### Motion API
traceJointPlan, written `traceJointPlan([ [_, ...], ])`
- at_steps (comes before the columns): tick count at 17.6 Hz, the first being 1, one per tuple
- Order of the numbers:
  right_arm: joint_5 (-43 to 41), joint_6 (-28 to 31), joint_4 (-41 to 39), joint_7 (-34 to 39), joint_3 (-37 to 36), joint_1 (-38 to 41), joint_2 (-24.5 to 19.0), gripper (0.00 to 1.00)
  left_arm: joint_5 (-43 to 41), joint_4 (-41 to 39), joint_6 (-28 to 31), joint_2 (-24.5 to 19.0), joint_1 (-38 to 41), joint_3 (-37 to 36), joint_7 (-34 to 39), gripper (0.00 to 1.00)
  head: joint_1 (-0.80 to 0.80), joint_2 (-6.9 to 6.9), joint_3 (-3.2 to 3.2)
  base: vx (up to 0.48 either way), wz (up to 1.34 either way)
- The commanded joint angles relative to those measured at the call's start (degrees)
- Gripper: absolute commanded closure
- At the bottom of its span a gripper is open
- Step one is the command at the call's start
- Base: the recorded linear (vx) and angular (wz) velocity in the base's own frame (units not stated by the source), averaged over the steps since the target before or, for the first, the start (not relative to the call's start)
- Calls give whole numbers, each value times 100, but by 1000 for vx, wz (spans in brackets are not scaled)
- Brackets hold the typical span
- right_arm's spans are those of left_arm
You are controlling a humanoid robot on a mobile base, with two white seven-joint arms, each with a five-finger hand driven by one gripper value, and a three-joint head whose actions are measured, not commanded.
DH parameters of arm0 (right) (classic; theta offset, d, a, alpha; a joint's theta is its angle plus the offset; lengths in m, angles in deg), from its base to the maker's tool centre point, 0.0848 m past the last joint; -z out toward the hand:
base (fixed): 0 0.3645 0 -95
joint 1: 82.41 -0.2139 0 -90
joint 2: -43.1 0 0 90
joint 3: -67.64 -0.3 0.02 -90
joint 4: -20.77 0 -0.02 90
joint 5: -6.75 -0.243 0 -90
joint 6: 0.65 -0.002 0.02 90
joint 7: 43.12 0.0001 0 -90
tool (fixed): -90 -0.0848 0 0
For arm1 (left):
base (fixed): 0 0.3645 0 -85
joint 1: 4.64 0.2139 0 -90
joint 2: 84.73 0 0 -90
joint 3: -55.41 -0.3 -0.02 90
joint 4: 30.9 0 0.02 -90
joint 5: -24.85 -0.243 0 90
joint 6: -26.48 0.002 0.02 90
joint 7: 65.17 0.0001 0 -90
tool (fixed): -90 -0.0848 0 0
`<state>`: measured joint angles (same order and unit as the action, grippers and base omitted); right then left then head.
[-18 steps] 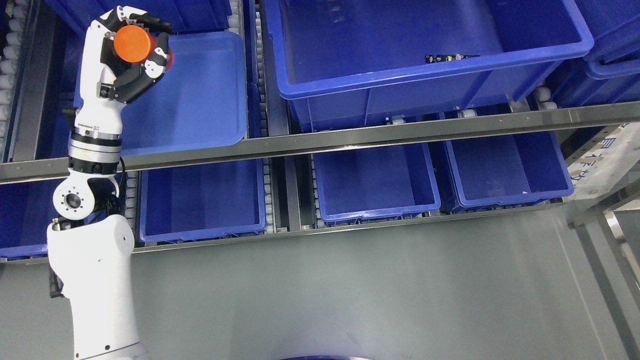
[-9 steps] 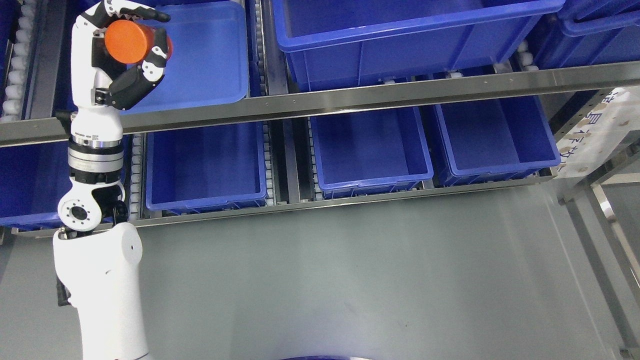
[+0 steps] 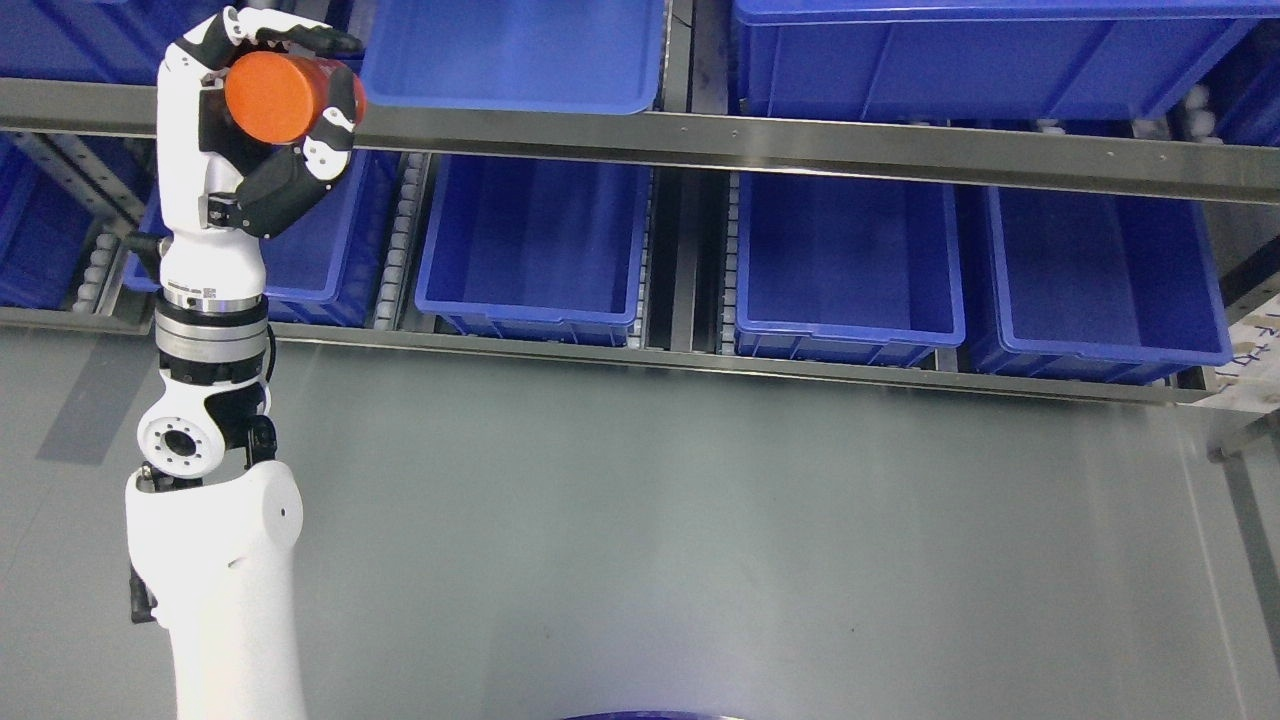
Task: Grab orange capacitor from left shelf to right desk
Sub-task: 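Lift the orange capacitor up out of the bin with the left hand, then carry the capacitor in the left hand while turning toward the steel table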
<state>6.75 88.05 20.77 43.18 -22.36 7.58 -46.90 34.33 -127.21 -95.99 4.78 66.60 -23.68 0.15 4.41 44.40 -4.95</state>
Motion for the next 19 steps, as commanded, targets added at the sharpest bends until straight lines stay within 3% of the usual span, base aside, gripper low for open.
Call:
traceJointPlan([
  [1,35,-2,-100,1,-62,132,100,0,1,-204,-5,-51,39,-483,43,98,0,0,0,-206,400],
  [11,26,-11,-100,1,-62,115,100,0,54,-152,39,-51,30,-826,69,98,0,0,0,-162,79],
  [19,44,-2,-100,1,-70,123,100,0,142,-151,30,-51,39,-862,69,98,0,0,0,-12,-45],
])
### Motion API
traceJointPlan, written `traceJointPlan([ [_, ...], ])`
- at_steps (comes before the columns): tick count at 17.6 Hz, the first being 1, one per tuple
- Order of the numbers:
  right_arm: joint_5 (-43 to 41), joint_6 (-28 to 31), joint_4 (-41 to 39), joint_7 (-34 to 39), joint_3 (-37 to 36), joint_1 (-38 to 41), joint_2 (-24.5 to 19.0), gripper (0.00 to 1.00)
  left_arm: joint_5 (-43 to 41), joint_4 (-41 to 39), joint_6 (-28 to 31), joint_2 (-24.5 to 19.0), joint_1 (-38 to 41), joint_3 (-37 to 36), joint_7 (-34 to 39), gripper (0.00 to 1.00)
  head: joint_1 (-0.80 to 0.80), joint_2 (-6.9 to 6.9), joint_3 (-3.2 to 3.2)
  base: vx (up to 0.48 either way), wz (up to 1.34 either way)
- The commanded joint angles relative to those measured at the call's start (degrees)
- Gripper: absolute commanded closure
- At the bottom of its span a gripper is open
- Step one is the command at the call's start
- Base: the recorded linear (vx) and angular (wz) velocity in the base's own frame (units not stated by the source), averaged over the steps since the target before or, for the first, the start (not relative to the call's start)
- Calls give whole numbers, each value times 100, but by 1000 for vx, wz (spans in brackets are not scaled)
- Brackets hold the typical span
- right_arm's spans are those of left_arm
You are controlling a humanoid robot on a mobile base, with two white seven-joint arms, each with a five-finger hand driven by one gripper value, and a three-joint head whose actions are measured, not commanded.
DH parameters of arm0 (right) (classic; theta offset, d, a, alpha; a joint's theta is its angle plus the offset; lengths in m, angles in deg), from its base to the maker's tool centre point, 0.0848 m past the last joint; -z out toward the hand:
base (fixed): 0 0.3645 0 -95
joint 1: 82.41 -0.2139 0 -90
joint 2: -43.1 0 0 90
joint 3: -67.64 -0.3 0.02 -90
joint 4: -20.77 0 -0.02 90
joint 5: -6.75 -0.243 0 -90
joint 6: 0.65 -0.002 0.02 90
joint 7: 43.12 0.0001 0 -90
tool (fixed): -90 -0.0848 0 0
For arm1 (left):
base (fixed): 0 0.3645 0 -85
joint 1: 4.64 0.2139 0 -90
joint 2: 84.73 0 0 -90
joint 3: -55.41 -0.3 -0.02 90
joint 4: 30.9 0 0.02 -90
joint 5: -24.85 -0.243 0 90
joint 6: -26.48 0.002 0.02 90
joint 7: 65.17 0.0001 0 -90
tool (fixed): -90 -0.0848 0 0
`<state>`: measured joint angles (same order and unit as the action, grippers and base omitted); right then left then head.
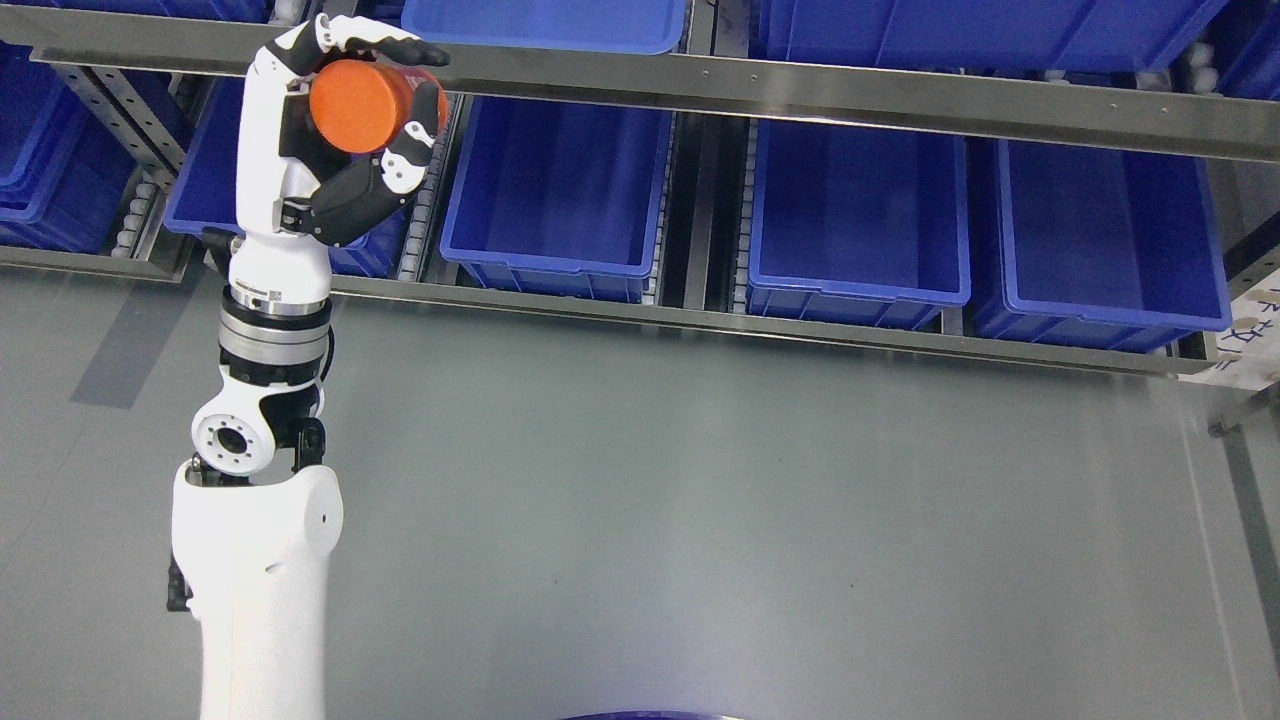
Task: Grab orange capacitor from left shelf to right desk
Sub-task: 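Carry the capacitor in the left hand while turning toward the steel table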
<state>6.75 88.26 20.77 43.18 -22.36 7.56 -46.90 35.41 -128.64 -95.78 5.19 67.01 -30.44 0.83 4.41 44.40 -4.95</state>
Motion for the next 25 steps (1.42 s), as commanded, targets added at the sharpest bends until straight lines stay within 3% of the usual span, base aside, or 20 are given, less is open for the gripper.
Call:
traceJointPlan([
  [1,44,-23,-100,1,-70,126,100,0,33,-9,10,-92,-2,-187,0,98,0,0,0,31,4],
  [9,35,-23,-100,1,-70,126,100,0,165,9,45,-92,-10,-195,0,98,0,0,0,23,-320],
  [25,35,-23,-100,1,-70,126,100,0,174,44,211,-92,-45,-327,9,98,0,0,0,74,-729],
])
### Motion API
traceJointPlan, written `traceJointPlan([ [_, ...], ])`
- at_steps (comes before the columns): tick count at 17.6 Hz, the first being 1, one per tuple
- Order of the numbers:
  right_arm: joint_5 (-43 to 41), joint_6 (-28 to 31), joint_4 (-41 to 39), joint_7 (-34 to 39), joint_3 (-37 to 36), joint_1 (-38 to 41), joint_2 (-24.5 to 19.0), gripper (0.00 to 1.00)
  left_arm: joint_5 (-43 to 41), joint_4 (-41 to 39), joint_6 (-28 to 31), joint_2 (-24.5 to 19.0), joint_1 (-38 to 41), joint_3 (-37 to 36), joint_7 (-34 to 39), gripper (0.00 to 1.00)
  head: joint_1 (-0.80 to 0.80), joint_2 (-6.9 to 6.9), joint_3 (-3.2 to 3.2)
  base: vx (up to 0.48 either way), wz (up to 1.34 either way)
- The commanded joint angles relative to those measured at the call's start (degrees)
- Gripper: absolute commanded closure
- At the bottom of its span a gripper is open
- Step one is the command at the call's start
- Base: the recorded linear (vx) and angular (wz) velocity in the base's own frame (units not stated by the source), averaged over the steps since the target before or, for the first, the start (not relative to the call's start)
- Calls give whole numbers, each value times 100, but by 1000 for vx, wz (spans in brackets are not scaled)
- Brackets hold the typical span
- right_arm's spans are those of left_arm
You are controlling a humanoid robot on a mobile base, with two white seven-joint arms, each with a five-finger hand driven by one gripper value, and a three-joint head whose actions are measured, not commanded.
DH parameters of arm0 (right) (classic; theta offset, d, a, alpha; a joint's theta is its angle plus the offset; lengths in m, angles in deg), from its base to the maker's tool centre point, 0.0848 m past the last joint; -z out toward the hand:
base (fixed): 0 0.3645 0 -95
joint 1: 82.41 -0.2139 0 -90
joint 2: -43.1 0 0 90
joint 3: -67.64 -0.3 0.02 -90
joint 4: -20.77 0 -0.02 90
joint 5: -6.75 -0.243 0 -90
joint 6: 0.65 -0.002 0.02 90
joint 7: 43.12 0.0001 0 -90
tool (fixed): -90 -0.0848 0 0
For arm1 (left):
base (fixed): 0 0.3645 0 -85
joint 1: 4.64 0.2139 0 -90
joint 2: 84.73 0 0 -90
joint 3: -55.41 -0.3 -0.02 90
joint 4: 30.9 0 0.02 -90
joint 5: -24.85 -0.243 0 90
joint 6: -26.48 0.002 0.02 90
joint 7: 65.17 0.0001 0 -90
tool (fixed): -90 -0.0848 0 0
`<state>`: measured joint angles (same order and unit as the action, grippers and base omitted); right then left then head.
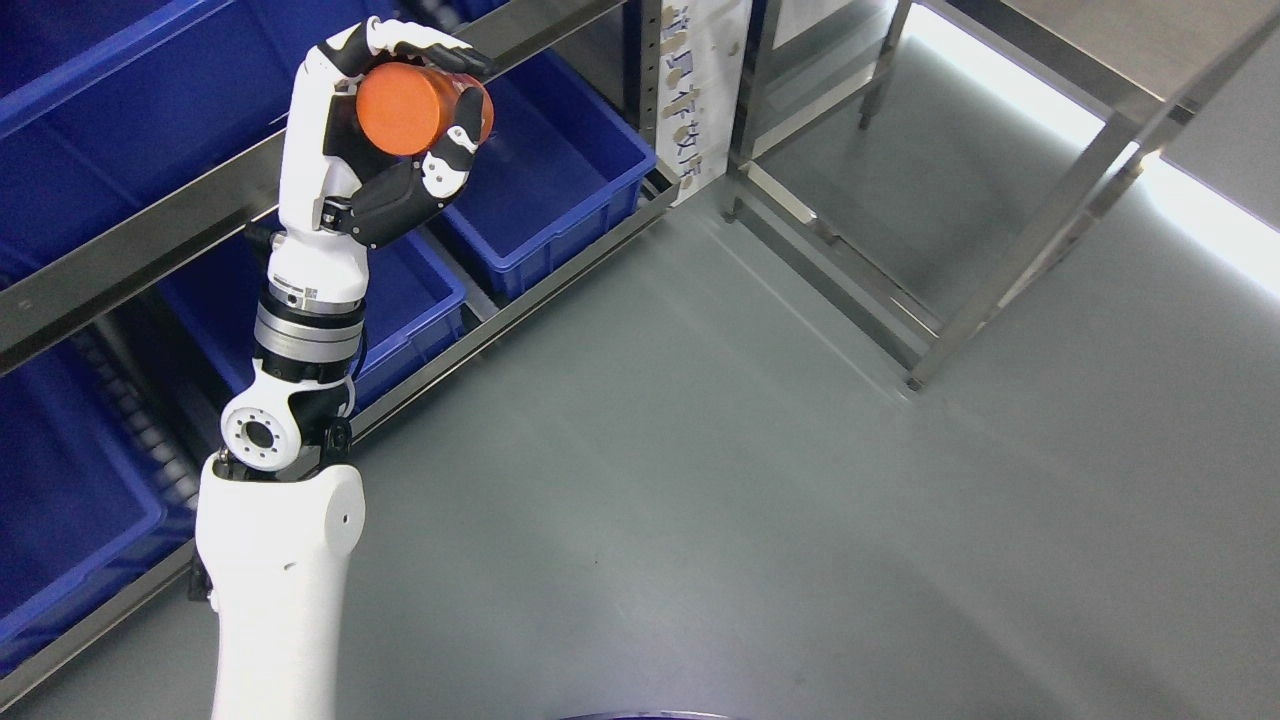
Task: Grab orange capacitor from left shelf to right desk
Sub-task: 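Carry the capacitor in the left hand while turning toward the steel table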
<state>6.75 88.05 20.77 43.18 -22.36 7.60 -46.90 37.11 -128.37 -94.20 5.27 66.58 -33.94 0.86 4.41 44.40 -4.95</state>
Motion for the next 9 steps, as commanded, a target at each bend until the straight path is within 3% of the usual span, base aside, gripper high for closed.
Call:
traceJointPlan([
  [1,35,-2,-100,1,-70,122,100,0,-5,17,106,-100,-11,-2,6,98,0,0,0,139,-546],
  [9,35,-2,-100,1,-70,122,100,0,-5,17,124,-100,-99,-29,68,98,0,0,0,163,-478],
])
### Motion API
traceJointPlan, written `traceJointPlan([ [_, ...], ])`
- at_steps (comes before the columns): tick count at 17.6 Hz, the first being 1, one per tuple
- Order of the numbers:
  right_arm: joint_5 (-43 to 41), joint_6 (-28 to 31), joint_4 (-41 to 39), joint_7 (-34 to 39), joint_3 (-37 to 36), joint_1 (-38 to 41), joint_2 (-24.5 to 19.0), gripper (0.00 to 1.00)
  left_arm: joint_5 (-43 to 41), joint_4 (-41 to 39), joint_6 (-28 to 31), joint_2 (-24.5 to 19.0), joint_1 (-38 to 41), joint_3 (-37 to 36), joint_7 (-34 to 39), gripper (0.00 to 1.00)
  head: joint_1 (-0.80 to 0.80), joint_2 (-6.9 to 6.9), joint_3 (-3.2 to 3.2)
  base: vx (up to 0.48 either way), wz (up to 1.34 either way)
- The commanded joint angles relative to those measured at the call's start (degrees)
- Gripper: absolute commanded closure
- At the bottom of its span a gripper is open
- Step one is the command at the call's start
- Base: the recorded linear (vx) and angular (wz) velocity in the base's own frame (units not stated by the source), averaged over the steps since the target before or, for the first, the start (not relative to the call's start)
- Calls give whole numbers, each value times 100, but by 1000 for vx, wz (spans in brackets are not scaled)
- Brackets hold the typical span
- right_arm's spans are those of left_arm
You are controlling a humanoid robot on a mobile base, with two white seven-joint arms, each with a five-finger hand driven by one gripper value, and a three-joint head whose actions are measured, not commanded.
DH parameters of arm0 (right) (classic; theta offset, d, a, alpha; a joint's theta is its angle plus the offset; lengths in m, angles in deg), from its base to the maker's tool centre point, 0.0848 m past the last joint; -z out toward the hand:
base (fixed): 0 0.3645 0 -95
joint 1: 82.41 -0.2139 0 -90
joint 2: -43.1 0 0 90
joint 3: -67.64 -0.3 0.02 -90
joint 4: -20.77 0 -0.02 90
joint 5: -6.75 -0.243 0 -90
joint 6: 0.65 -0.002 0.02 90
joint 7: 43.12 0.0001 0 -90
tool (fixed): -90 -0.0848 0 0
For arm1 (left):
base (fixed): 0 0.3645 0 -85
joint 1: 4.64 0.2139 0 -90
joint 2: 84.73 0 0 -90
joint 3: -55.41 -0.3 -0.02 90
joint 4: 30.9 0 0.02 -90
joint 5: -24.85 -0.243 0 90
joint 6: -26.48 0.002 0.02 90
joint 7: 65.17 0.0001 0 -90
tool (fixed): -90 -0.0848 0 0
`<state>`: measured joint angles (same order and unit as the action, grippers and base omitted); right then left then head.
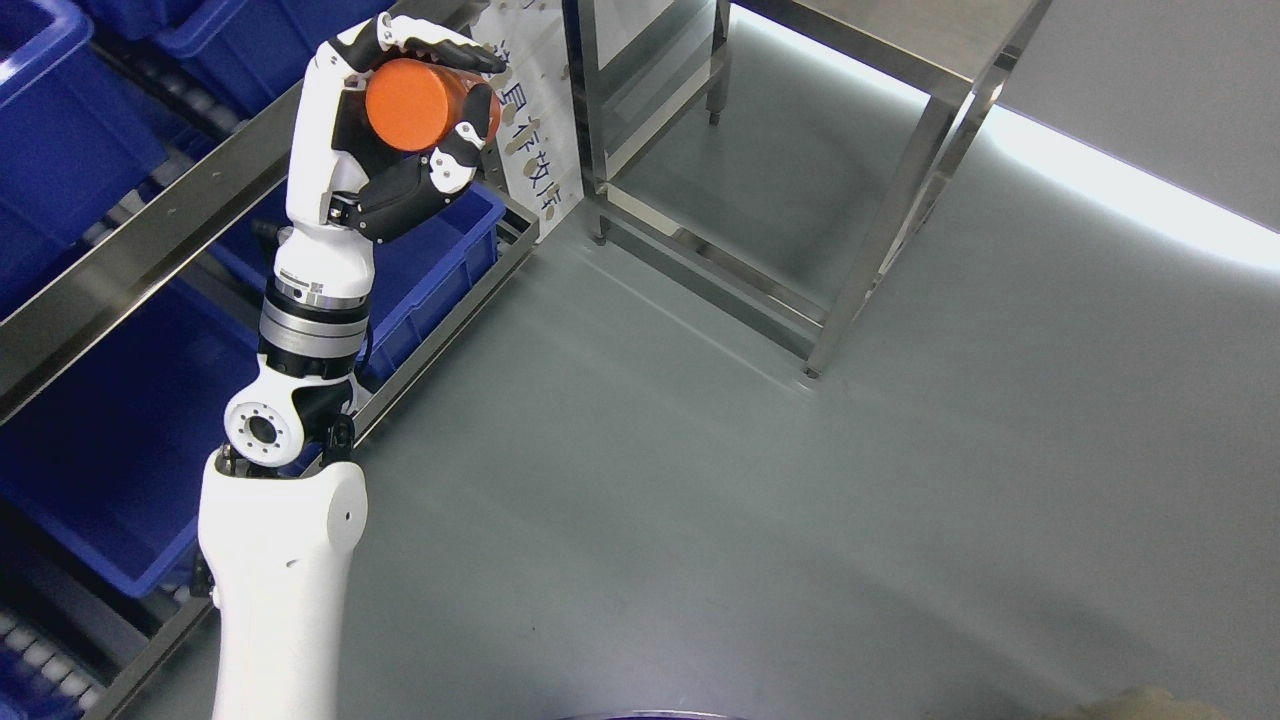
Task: Grab orange capacitor from left shelf to right desk
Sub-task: 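Carry the capacitor in the left hand while turning toward the steel table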
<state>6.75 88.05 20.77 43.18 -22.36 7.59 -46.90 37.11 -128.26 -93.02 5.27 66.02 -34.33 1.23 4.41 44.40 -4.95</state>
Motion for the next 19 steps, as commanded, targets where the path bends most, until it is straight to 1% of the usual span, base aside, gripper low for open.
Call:
traceJointPlan([
  [1,35,-2,-100,1,-70,123,100,0,-5,6,14,-100,-52,9,31,98,0,0,0,203,-323],
  [9,35,-2,-100,1,-70,123,100,0,-5,6,14,-100,-87,-61,40,98,0,0,0,247,-230],
  [11,35,-2,-100,1,-70,123,100,0,-5,6,41,-100,-105,-218,40,98,0,0,0,278,-205],
  [14,35,-2,-100,1,-70,123,100,0,-5,24,67,-100,-219,-754,110,98,0,0,0,283,-198],
  [16,35,-2,-100,1,-70,123,100,0,-5,50,251,-100,-464,-843,276,97,0,0,0,309,-147],
  [19,35,-2,-100,1,-70,123,100,0,-40,225,707,-100,-763,-773,391,97,0,0,0,304,-74],
])
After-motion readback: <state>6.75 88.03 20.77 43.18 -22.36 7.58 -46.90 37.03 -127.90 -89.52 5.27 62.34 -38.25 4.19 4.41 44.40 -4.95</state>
